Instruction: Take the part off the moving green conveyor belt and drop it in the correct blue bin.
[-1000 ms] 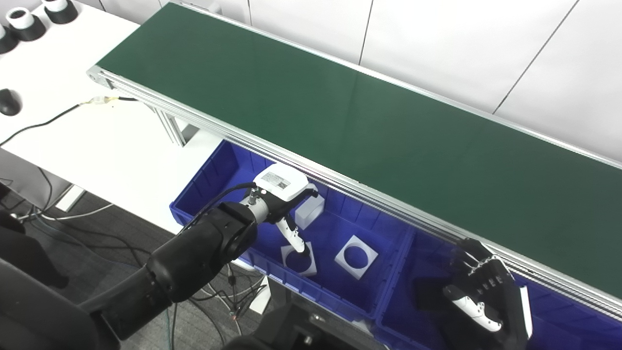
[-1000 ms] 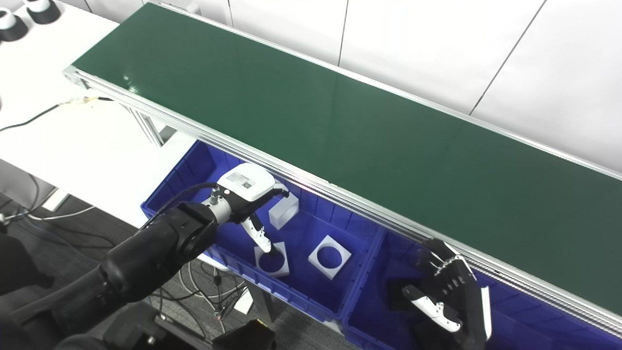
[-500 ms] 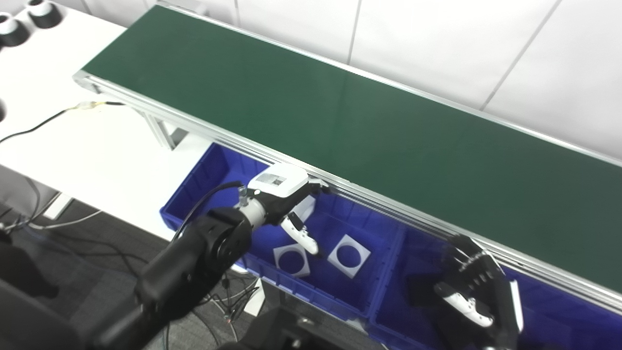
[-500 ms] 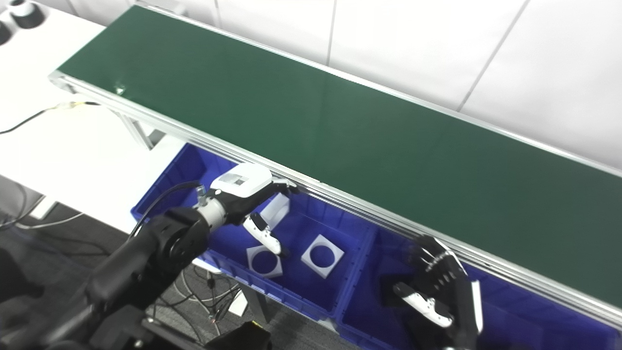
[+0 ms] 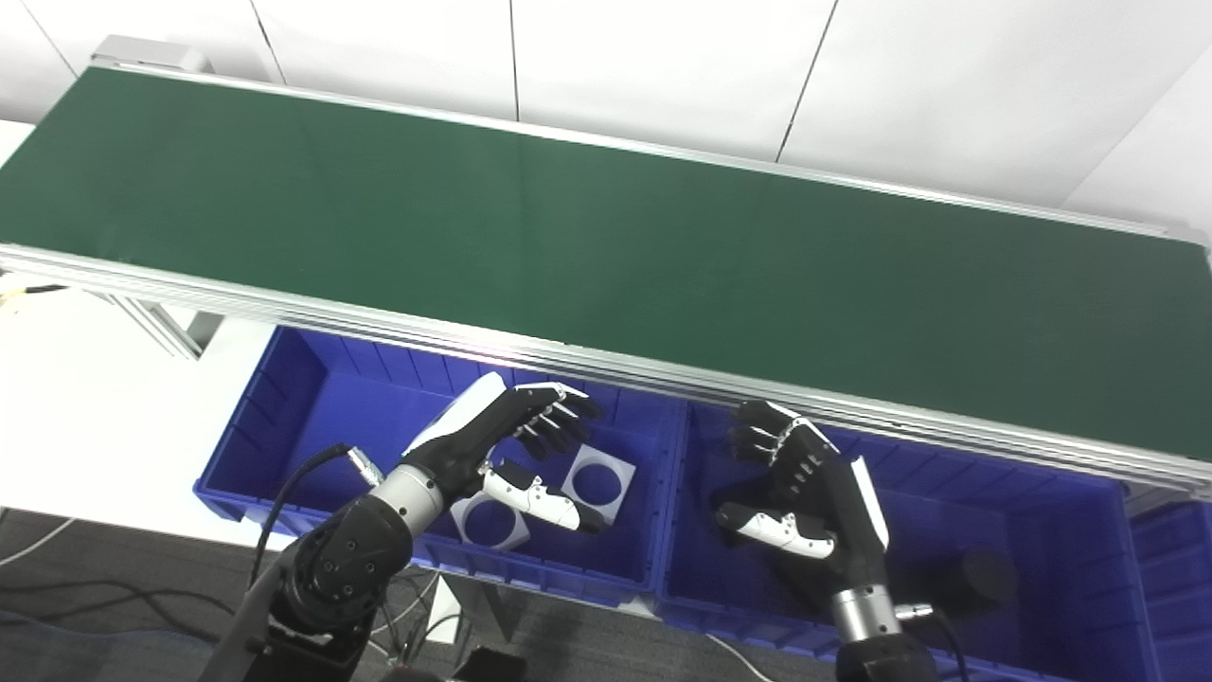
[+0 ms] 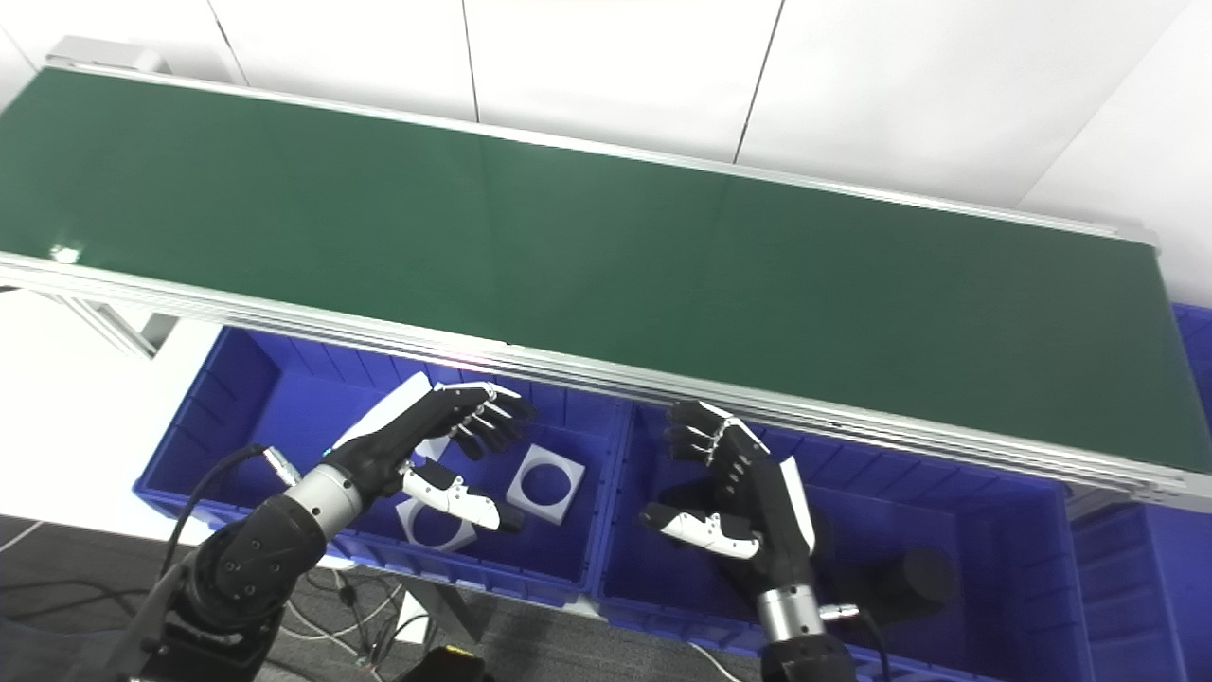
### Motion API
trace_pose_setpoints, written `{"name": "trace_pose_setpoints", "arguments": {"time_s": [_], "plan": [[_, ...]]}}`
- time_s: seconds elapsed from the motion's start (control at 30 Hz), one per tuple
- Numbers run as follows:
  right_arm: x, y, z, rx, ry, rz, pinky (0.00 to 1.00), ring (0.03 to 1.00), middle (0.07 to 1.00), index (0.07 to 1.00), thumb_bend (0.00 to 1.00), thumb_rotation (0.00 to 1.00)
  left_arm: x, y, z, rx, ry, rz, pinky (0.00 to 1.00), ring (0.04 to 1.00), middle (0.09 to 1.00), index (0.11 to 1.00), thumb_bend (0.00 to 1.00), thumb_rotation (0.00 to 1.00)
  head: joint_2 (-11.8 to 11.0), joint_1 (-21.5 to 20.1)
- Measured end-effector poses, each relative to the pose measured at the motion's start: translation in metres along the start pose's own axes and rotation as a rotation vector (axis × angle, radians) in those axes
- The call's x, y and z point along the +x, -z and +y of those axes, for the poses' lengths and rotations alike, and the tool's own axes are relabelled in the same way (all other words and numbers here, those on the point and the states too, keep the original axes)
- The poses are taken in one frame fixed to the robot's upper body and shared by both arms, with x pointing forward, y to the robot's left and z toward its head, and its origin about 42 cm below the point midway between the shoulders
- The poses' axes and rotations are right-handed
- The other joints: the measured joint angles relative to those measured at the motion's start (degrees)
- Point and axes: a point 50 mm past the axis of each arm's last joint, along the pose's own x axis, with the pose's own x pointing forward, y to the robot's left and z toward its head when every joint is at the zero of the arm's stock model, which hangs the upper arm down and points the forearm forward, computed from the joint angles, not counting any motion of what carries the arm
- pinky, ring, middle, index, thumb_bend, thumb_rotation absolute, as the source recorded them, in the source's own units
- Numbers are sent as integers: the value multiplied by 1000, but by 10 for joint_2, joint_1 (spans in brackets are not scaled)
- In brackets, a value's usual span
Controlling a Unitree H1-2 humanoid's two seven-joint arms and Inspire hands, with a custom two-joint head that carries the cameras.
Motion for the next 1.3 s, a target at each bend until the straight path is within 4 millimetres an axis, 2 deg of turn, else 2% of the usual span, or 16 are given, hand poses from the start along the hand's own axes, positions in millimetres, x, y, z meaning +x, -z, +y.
{"name": "trace_pose_setpoints", "arguments": {"time_s": [0.07, 0.13, 0.23, 0.3, 0.37, 0.43, 0.5, 0.53, 0.63, 0.83, 1.0, 1.03, 1.13, 1.17, 1.2, 1.3], "plan": [[2, 0, 7, -16, -2, 5, 641, 706, 753, 734, 882, 259, 1, 5, -2, -13, -8, -14, 591, 669, 716, 750, 1000, 262, -4, -12], [4, 2, 13, -34, -5, 12, 635, 705, 755, 734, 882, 273, 3, 11, -4, -26, -14, -21, 584, 668, 716, 750, 1000, 248, -15, -47], [4, 6, 21, -51, -4, 33, 630, 700, 751, 728, 896, 276, 5, 27, -10, -51, -23, -30, 577, 667, 712, 746, 997, 221, -22, -59], [4, 9, 24, -57, -1, 44, 628, 697, 749, 726, 901, 282, 6, 39, -15, -59, -29, -18, 572, 662, 706, 739, 996, 207, -40, -75], [4, 10, 26, -63, 4, 48, 625, 697, 749, 727, 899, 288, 7, 52, -19, -65, -38, 3, 574, 659, 706, 736, 993, 198, -40, -75], [4, 12, 28, -68, 12, 56, 623, 700, 750, 730, 899, 292, 7, 63, -23, -63, -45, 13, 581, 662, 710, 731, 995, 193, -66, -77], [3, 15, 30, -71, 14, 67, 621, 701, 752, 731, 901, 296, 10, 74, -29, -48, -41, 27, 586, 667, 713, 726, 999, 190, -66, -77], [2, 16, 31, -72, 12, 72, 621, 701, 754, 733, 901, 301, 12, 79, -32, -45, -36, 33, 592, 674, 715, 723, 1000, 182, -75, -76], [1, 18, 33, -81, 9, 79, 624, 699, 749, 731, 896, 289, 18, 89, -40, -31, -24, 53, 616, 701, 743, 734, 1000, 206, -100, -100], [-2, 26, 40, -87, 20, 107, 627, 703, 749, 729, 891, 285, 21, 97, -45, -15, -16, 65, 619, 708, 756, 741, 1000, 190, -123, -117], [0, 27, 40, -93, 20, 107, 637, 713, 750, 731, 888, 287, 21, 97, -45, -22, -16, 62, 634, 721, 768, 749, 1000, 198, -119, -100], [-1, 27, 40, -93, 19, 107, 636, 711, 749, 731, 889, 291, 21, 96, -45, -20, -15, 58, 638, 720, 766, 748, 1000, 194, -101, -68], [-2, 26, 36, -93, 20, 103, 633, 708, 750, 732, 892, 303, 22, 93, -49, -17, -2, 47, 644, 717, 757, 747, 1000, 203, -91, -47], [-3, 24, 33, -94, 21, 99, 635, 709, 752, 734, 890, 304, 22, 91, -51, -14, 5, 44, 640, 714, 755, 746, 1000, 198, -77, -10], [-3, 24, 30, -96, 21, 96, 636, 709, 753, 736, 888, 304, 22, 90, -53, -10, 10, 41, 638, 712, 754, 746, 1000, 195, -75, -5], [-7, 23, 19, -92, 20, 97, 639, 708, 751, 736, 883, 287, 26, 80, -58, 6, 9, 14, 624, 696, 741, 740, 1000, 198, -61, 49]]}}
